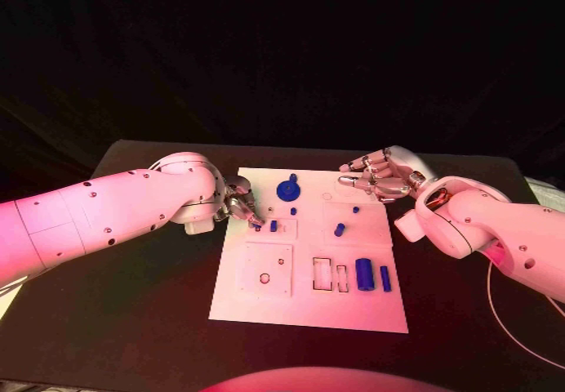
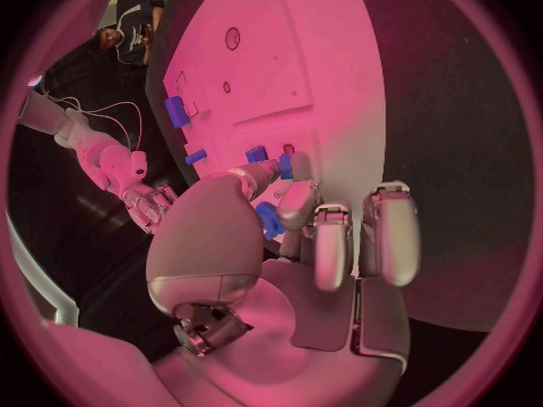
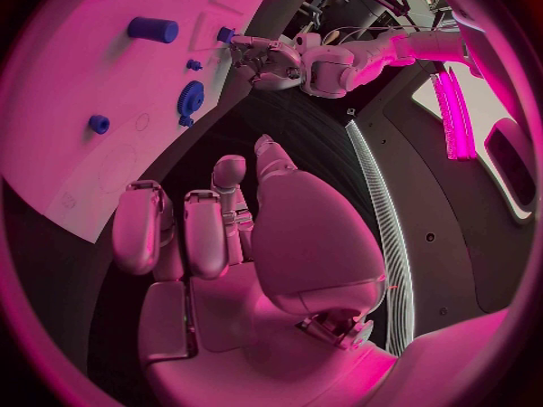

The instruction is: Assemble the parts on the task board

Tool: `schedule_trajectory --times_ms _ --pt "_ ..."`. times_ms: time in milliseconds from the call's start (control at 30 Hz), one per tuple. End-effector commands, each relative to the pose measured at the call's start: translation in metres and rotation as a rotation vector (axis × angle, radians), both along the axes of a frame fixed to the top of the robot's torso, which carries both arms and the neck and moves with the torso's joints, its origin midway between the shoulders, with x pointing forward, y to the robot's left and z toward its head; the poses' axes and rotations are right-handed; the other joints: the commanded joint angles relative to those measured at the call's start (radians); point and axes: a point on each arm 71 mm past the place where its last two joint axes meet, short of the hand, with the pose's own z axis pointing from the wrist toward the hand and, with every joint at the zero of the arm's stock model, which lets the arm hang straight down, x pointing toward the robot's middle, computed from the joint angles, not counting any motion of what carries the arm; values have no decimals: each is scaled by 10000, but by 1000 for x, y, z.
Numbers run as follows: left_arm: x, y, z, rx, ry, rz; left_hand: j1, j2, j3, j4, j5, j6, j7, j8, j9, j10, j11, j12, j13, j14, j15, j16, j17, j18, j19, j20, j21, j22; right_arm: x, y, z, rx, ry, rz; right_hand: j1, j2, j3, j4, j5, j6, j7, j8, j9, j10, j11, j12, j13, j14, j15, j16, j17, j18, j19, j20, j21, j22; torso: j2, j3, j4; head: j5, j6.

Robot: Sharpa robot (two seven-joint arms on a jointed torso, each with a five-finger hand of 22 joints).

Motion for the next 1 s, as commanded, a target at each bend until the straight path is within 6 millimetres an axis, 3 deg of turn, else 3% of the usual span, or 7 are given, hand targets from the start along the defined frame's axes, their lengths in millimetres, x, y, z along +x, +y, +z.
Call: schedule_trajectory --times_ms 33,1000 --pt "-5 2 -8 653 451 -255 -8 62 1325 -1388 68 110 -33 -9 7 69 -9 50 24 1050 -18 31 2635 -116 459 -9 61 1634 -1 1 -1 -36 49 167 -8 87 -37 -1 62 11 -42 41 14 -45 22 34 3 362 41 -23 10 204 -23 -9 -53 -2 -7 3 6 5 -21" --pt "-7 2 -9 1048 702 -266 -177 10 1271 -1458 120 259 -68 -18 -10 181 -26 130 116 1050 -21 31 2635 -131 485 -12 109 1682 -1 2 -1 -34 53 209 -7 101 -49 3 75 14 -42 42 14 -44 22 37 -3 362 40 -33 2 204 -21 -10 -56 -4 -3 0 -2 34 -112"
